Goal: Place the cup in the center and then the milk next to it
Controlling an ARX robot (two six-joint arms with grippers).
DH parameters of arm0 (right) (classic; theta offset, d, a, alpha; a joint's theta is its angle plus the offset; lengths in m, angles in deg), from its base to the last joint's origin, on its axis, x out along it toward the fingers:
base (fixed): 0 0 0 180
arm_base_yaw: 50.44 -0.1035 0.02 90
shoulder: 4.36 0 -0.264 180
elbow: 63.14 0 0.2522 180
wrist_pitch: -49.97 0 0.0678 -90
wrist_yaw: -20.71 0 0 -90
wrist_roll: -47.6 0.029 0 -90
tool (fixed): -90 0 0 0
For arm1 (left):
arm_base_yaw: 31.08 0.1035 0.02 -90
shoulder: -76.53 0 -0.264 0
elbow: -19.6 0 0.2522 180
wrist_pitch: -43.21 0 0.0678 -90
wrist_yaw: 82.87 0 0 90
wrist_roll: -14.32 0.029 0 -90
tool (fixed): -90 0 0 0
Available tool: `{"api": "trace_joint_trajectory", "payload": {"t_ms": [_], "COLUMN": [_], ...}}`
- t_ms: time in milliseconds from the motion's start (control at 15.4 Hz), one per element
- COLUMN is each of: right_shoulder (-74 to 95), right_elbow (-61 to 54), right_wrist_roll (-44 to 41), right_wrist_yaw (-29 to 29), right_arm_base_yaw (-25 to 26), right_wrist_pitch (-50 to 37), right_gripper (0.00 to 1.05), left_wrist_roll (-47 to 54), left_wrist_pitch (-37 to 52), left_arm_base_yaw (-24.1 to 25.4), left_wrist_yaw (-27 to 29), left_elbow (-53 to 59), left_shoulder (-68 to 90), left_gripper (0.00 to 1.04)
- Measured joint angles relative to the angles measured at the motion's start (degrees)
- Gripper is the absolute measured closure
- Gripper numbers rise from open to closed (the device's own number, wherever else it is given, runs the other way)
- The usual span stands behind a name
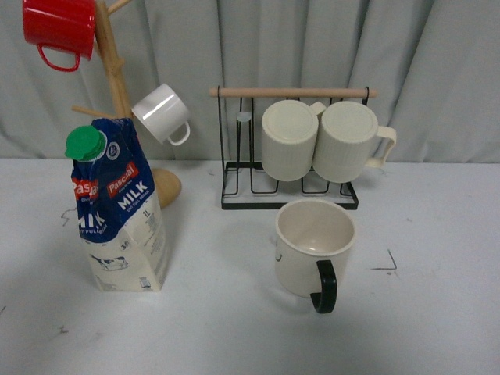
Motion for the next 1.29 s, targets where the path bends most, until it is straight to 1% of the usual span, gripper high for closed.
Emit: {"api": "trace_joint_trajectory", "payload": {"t_ms": [65, 129, 259, 324, 518, 583, 777, 842, 1036, 1295], "right_shoulder": [0.0, 0.0, 0.0, 0.0, 0.0, 0.0, 0.0, 0.0, 0.0, 0.0], "right_elbow": [0.0, 0.0, 0.0, 0.0, 0.0, 0.0, 0.0, 0.0, 0.0, 0.0], "right_wrist_roll": [0.0, 0.0, 0.0, 0.0, 0.0, 0.0, 0.0, 0.0, 0.0, 0.0], "right_wrist_yaw": [0.0, 0.0, 0.0, 0.0, 0.0, 0.0, 0.0, 0.0, 0.0, 0.0], "right_arm_base_yaw": [0.0, 0.0, 0.0, 0.0, 0.0, 0.0, 0.0, 0.0, 0.0, 0.0], "right_wrist_pitch": [0.0, 0.0, 0.0, 0.0, 0.0, 0.0, 0.0, 0.0, 0.0, 0.0], "right_gripper": [0.06, 0.06, 0.06, 0.06, 0.06, 0.06, 0.06, 0.06, 0.06, 0.06], "left_wrist_roll": [1.4, 3.4, 4.8, 6.1, 8.2, 9.9, 10.2, 9.9, 8.2, 8.2], "left_wrist_pitch": [3.6, 5.8, 4.0, 3.5, 0.9, -1.5, -5.5, -6.0, -6.9, -4.7], "left_arm_base_yaw": [-1.3, -4.3, -6.9, -7.5, -7.8, -7.8, -6.0, -5.4, -5.2, -5.5], "left_wrist_yaw": [-0.7, -3.4, -10.1, -11.7, -13.4, -12.7, -13.8, -15.4, -16.1, -14.1], "left_elbow": [-3.7, -11.6, -20.4, -23.0, -25.5, -27.1, -29.6, -29.7, -29.7, -28.7], "left_shoulder": [5.9, 15.0, 25.4, 29.2, 32.5, 35.0, 38.8, 39.9, 42.5, 44.0], "left_gripper": [0.07, 0.07, 0.07, 0.07, 0.07, 0.07, 0.07, 0.07, 0.07, 0.07]}}
